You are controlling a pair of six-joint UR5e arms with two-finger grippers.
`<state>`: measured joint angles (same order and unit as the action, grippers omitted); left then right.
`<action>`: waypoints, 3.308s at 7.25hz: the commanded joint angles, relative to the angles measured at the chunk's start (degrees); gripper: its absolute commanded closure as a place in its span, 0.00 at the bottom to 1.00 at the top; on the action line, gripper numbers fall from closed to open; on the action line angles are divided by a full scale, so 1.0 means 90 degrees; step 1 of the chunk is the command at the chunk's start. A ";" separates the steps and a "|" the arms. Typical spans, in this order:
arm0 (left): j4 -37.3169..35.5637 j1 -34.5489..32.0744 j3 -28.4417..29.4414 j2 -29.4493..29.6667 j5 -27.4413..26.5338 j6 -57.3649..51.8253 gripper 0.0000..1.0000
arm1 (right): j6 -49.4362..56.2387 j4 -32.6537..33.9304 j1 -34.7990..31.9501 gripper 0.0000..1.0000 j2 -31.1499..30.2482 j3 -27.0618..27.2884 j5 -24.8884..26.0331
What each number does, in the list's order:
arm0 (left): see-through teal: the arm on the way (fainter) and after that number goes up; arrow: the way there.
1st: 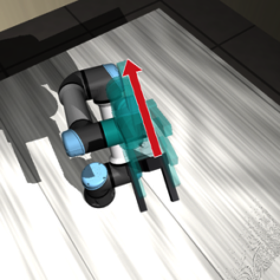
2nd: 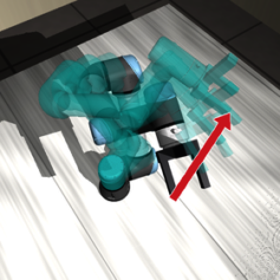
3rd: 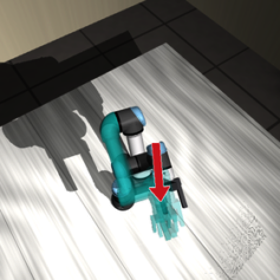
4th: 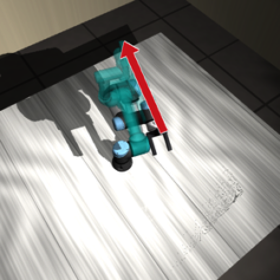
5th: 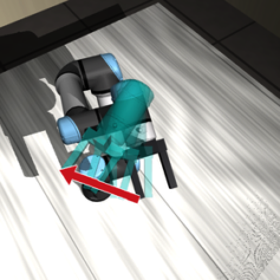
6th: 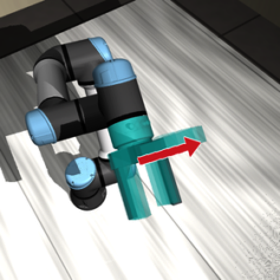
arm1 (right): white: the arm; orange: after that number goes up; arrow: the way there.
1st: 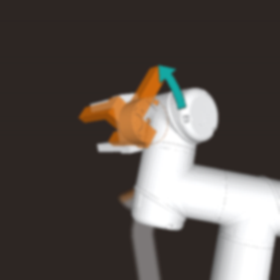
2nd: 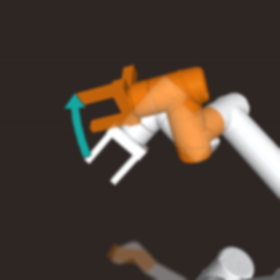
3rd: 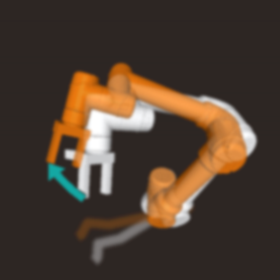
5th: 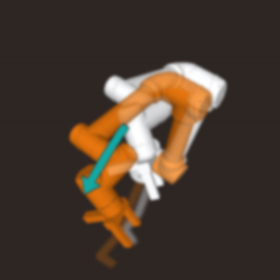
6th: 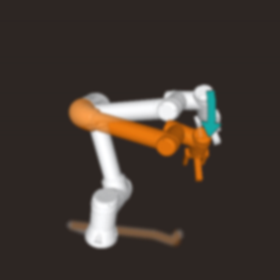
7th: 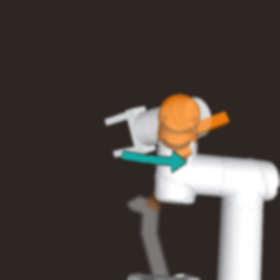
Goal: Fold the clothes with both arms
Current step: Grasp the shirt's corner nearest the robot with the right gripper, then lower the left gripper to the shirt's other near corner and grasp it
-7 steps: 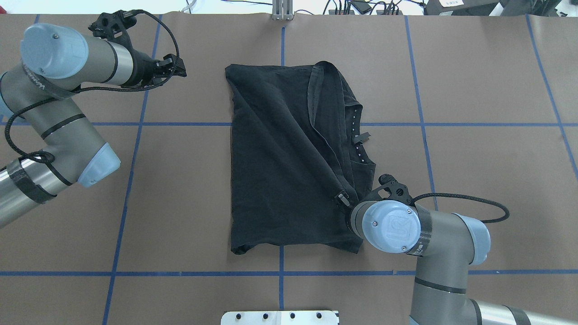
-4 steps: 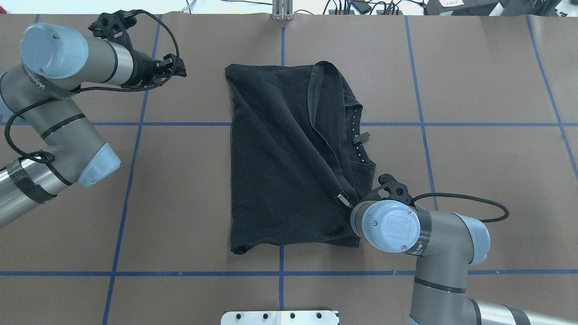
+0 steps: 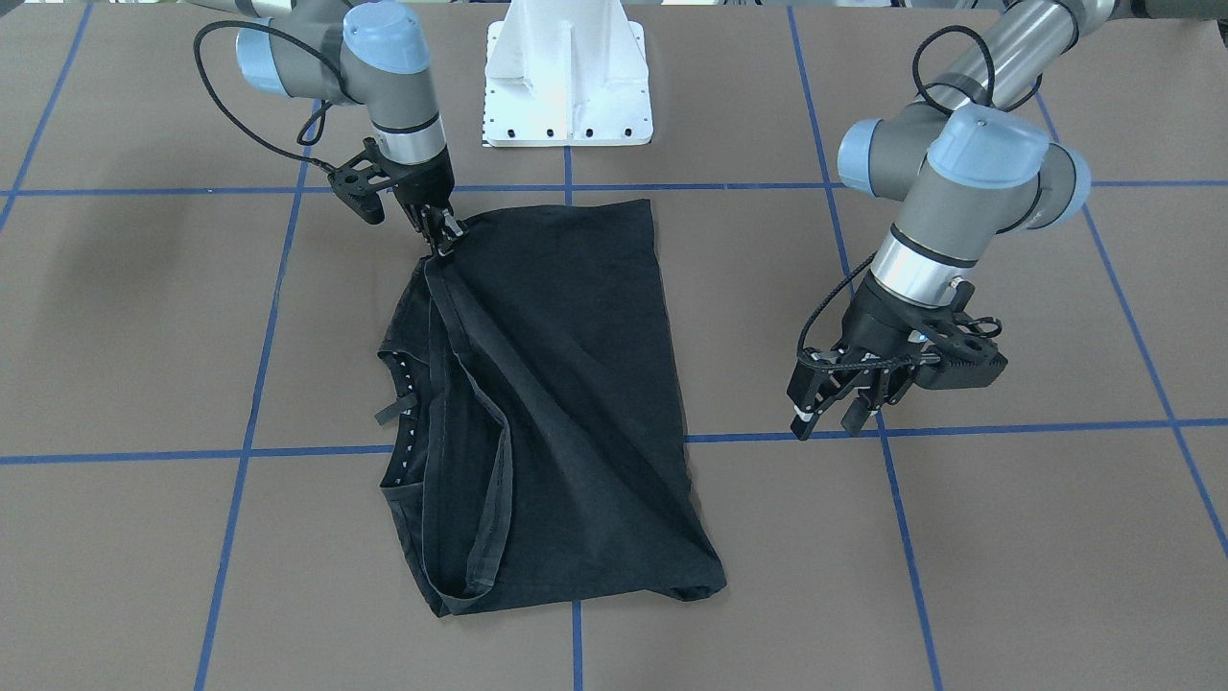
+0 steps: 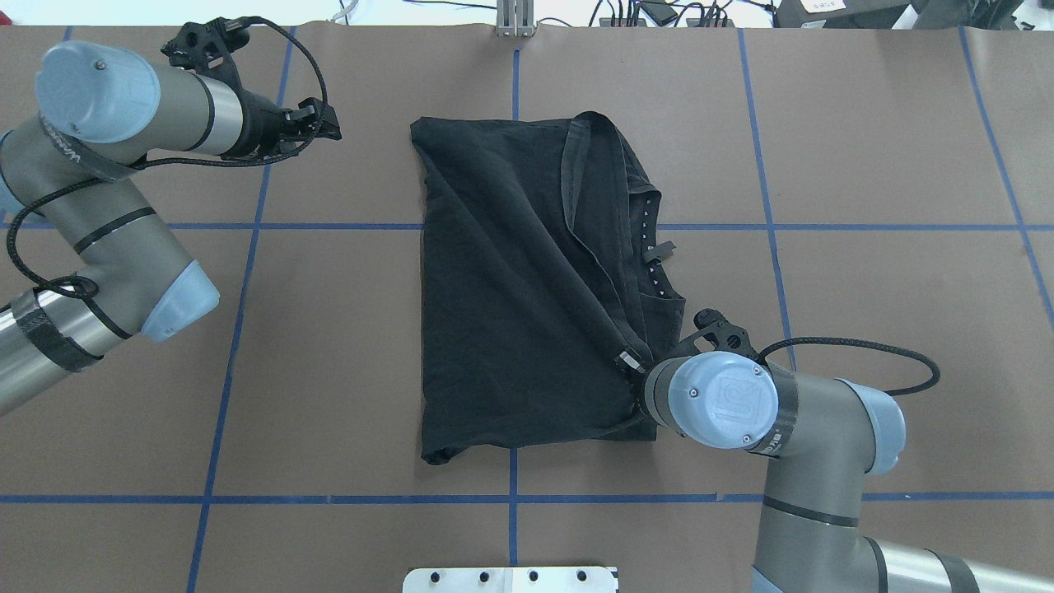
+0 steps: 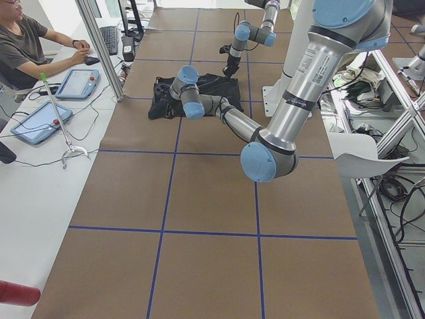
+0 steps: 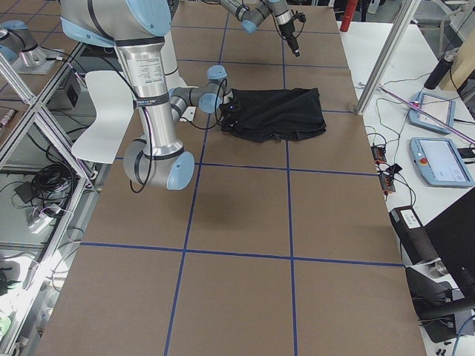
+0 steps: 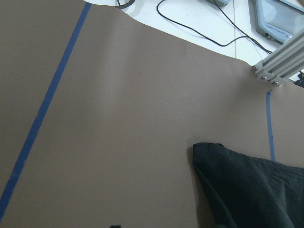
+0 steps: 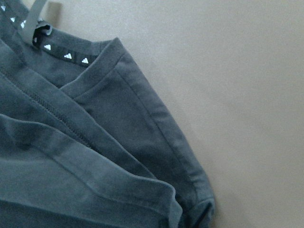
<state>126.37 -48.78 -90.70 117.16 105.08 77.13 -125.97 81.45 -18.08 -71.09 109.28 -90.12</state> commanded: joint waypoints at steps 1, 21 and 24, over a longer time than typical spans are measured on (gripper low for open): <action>-0.0018 0.0039 -0.0213 0.0010 0.0023 0.0411 0.27 | 0.0012 0.0022 -0.0022 1.00 -0.0273 0.0366 -0.0142; -0.0037 0.4844 -0.1797 -0.1055 -0.2692 0.4839 1.00 | 0.0003 0.0002 0.0241 1.00 -0.0714 0.0817 -0.0230; -0.0047 0.4795 -0.2108 -0.1094 -0.2692 0.4839 1.00 | 0.0003 -0.0007 0.0222 1.00 -0.0714 0.0827 -0.0221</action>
<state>126.00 -5.49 -108.06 107.47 80.86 120.67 -125.95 81.40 -15.99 -77.46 116.58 -92.18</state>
